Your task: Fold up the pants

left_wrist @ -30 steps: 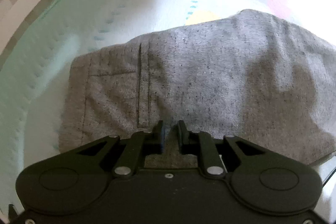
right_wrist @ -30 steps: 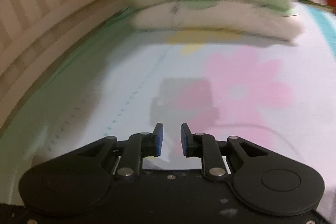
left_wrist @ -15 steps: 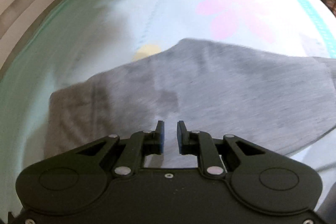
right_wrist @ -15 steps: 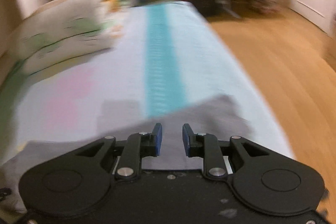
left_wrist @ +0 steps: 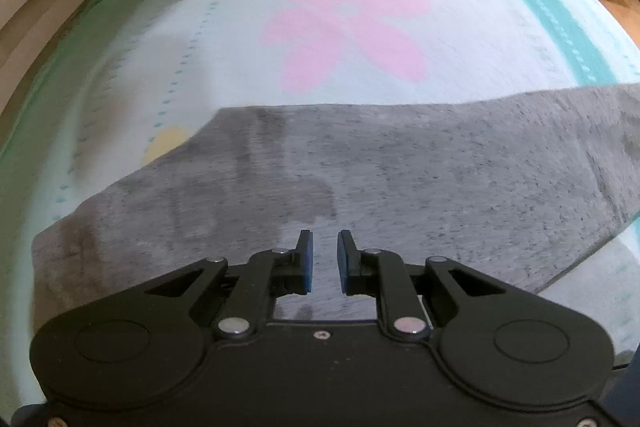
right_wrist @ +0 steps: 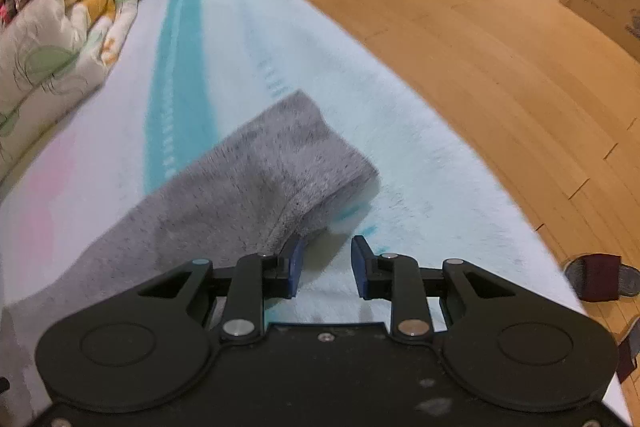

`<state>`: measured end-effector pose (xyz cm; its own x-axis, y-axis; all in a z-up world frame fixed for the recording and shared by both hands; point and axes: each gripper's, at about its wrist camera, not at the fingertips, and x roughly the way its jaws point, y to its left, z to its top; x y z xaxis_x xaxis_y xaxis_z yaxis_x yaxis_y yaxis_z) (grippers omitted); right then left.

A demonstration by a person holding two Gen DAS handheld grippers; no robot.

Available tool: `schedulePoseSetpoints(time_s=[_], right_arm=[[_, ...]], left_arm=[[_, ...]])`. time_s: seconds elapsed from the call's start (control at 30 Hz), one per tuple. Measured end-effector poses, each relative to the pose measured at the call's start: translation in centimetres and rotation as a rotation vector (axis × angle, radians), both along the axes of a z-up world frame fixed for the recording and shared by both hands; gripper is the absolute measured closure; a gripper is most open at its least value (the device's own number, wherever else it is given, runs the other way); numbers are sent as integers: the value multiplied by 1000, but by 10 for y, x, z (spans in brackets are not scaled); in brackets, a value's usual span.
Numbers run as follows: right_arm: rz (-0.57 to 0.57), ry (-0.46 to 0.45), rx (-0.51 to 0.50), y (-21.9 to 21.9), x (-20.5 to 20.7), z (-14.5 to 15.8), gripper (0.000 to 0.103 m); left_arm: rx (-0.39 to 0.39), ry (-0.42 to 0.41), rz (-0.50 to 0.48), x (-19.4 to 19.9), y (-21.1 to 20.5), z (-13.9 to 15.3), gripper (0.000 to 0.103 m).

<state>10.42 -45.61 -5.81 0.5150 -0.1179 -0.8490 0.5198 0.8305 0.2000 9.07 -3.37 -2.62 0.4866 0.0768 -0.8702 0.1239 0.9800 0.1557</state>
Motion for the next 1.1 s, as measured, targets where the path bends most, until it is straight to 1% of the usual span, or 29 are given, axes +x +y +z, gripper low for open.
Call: schedulePoseSetpoints(time_s=[0.07, 0.17, 0.2, 0.27, 0.3, 0.37, 0.47, 0.53, 0.7, 0.77, 0.8, 0.87, 0.9, 0.93, 1.0, 1.1], right_arm=[[1, 10, -13, 0, 11, -10, 74], [-13, -26, -31, -7, 26, -7, 74], [-26, -57, -41, -10, 29, -2, 74], [-60, -146, -72, -17, 34, 7, 75], [-77, -169, -82, -20, 34, 11, 74], [-78, -156, -58, -27, 36, 11, 74], [-87, -124, -16, -35, 29, 2, 73], [-96, -124, 2, -38, 23, -1, 72], [-89, -122, 10, -43, 30, -7, 72], [-83, -102, 11, -45, 39, -13, 69], [-83, -79, 22, -47, 41, -16, 66], [-90, -28, 50, -49, 46, -28, 62], [-99, -13, 57, -51, 47, -35, 58], [-110, -7, 65, -52, 47, -40, 57], [-124, -30, 72, -53, 44, -42, 56], [-117, -38, 81, -52, 39, -39, 57]], left_arm=[[5, 14, -8, 3, -7, -4, 79], [15, 34, -32, 7, -16, -12, 79], [20, 37, -38, 9, -19, -14, 79], [26, 42, -47, 12, -24, -17, 79], [27, 45, -49, 12, -27, -18, 79], [18, 46, -47, 15, -29, -18, 79], [10, 51, -54, 19, -34, -21, 79], [14, 54, -66, 22, -40, -24, 79], [18, 63, -96, 26, -55, -29, 79], [8, 65, -100, 27, -60, -29, 79], [1, 65, -100, 29, -63, -28, 79], [-10, 65, -103, 31, -69, -27, 79], [-15, 63, -109, 33, -73, -26, 79], [-18, 61, -115, 35, -78, -25, 79], [-22, 51, -132, 40, -88, -22, 79], [-31, 34, -156, 48, -107, -20, 79]])
